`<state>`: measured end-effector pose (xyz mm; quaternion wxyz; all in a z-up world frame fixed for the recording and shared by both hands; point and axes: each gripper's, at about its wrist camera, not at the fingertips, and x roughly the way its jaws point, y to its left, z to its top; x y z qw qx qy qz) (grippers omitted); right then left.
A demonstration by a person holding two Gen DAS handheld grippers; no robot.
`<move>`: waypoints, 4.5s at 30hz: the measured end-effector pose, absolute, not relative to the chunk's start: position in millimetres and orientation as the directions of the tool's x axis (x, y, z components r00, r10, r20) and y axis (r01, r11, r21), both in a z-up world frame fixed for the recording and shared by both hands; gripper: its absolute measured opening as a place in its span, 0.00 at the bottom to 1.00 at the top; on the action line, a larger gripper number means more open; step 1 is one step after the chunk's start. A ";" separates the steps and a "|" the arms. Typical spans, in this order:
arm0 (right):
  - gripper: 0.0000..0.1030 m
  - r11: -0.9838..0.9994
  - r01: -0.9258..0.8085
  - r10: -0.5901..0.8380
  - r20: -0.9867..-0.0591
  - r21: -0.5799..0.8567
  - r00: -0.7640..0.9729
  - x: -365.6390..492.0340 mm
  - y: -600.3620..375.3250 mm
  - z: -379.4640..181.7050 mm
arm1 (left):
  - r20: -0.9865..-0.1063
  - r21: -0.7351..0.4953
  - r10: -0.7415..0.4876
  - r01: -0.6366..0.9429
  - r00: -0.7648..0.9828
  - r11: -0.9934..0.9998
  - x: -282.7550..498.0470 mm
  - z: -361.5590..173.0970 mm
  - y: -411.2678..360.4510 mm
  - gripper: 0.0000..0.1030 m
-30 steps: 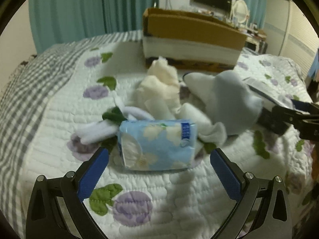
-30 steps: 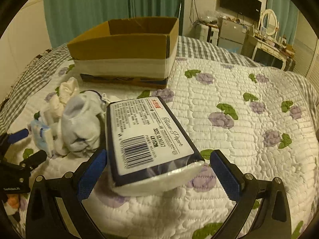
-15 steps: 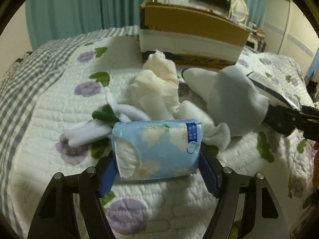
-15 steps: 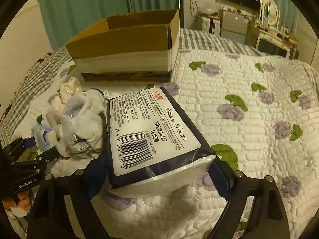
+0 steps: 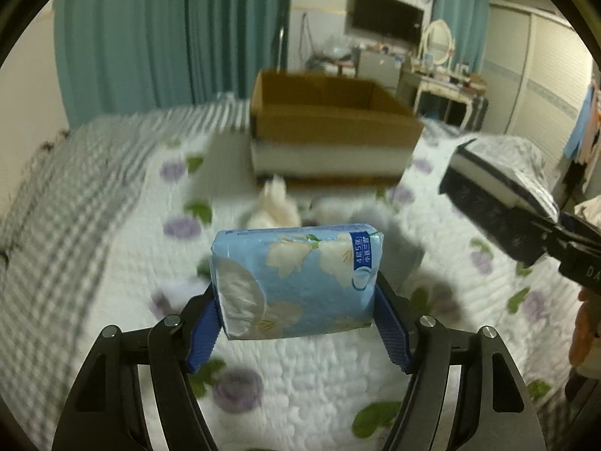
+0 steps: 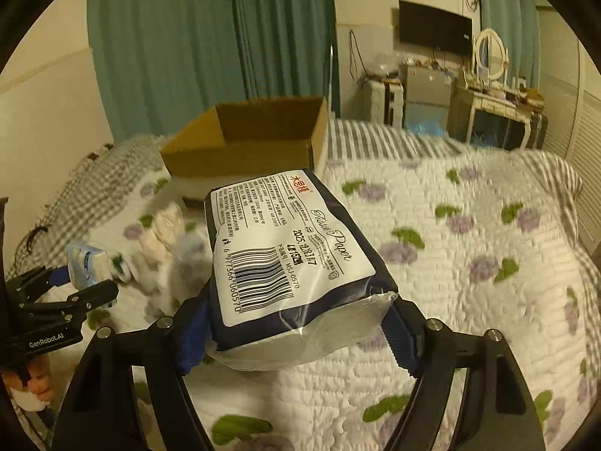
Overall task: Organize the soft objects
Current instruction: 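Carry both tissue packs into the cardboard box and open both tools, then grasp the grey-white glove with the right tool, then grasp the white shoe-shaped item with left tool while right tool holds glove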
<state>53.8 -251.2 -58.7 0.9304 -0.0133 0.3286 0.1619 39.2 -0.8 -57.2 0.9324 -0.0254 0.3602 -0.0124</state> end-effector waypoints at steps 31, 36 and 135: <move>0.92 0.889 -0.438 0.438 -0.515 0.131 0.736 302.3 -167.3 -20.3 | -0.623 0.044 -0.018 0.057 0.782 0.997 291.3 -48.5 -2.1 0.80; 0.94 0.893 -0.422 0.439 -0.512 0.156 0.739 299.8 -175.4 -13.5 | -0.600 0.029 -0.052 0.087 0.799 0.996 280.6 -37.4 -3.0 0.80; 0.41 0.922 -0.386 0.287 -0.741 0.040 0.607 163.5 -251.9 -122.2 | -0.795 -0.085 -0.127 0.098 0.593 0.992 168.6 -165.7 -73.9 0.34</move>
